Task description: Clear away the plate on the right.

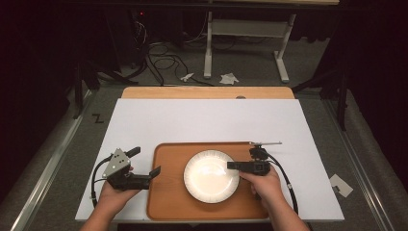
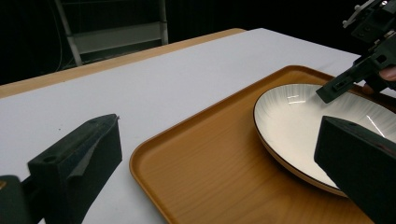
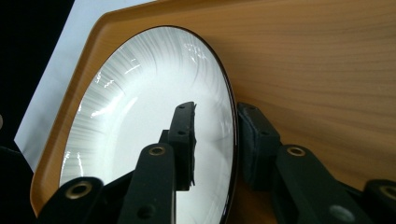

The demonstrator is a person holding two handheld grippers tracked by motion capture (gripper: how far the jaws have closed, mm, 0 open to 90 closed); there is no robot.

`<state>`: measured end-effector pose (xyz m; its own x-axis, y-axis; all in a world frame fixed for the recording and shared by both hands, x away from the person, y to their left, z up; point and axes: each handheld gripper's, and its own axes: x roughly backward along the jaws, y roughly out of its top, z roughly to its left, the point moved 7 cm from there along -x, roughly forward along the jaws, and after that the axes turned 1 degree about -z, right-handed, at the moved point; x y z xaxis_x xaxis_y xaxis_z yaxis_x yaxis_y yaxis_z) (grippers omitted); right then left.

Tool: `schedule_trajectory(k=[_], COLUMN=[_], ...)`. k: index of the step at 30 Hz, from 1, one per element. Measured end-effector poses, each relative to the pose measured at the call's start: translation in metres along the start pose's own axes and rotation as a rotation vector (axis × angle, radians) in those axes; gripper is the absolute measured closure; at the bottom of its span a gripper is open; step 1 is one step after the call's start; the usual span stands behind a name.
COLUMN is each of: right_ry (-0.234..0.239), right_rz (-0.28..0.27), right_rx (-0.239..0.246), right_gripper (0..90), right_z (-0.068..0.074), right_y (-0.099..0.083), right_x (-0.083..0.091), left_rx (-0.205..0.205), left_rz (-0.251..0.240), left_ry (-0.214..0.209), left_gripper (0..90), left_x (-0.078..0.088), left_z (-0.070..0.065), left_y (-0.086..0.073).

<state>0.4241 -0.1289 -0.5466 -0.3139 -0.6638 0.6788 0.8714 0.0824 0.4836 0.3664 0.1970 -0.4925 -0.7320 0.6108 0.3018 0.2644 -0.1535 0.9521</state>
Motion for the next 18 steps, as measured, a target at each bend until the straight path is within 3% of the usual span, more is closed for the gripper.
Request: schedule_trajectory(k=[5,10,15,18], right_ry=[-0.003,-0.044,-0.077,-0.123], right_rz=[-0.017,-0.057,-0.161,-0.217], right_rx=[0.023,0.059,0.136,0.200], right_gripper=[64.1,57.5,48.4,42.3], right_z=[0.000,-0.004,-0.006,-0.010], right_y=[0.002,0.007,0.019,0.027], right_x=[0.004,0.013,0.043,0.065], left_rx=[0.000,0.005,0.020,0.030], left_rz=[0.000,0.001,0.001,0.006], left_ry=[0.003,0.009,0.022,0.036], left_gripper=[1.7,1.6,1.6,1.7], left_x=[0.000,0.001,0.002,0.003], left_z=[0.000,0.001,0.005,0.008], left_y=[0.000,0.000,0.000,-0.001])
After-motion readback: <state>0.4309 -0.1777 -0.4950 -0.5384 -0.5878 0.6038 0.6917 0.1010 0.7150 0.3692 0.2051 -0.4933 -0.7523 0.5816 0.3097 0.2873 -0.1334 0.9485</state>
